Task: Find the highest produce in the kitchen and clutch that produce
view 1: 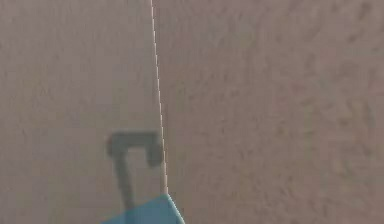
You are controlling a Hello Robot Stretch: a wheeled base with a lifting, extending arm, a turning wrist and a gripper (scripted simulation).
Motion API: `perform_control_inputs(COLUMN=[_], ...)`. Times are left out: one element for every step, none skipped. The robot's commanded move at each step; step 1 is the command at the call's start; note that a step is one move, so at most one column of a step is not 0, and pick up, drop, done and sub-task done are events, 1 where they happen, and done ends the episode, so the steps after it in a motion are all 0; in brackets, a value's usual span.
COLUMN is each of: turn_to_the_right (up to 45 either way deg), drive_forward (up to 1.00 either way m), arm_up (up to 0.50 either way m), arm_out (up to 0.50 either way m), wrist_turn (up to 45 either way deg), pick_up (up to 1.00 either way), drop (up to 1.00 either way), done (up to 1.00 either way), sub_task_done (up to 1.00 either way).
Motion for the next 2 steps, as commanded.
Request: perform_control_inputs(turn_to_the_right=[-45.0, -45.0], drive_forward=[0.00, 0.00], arm_up=[0.00, 0.00], arm_out=[0.00, 0.00], wrist_turn=[0.0, 0.0], pick_up=[0.00, 0.00], drop=[0.00, 0.00], done=[0.00, 0.00], sub_task_done=[0.00, 0.00])
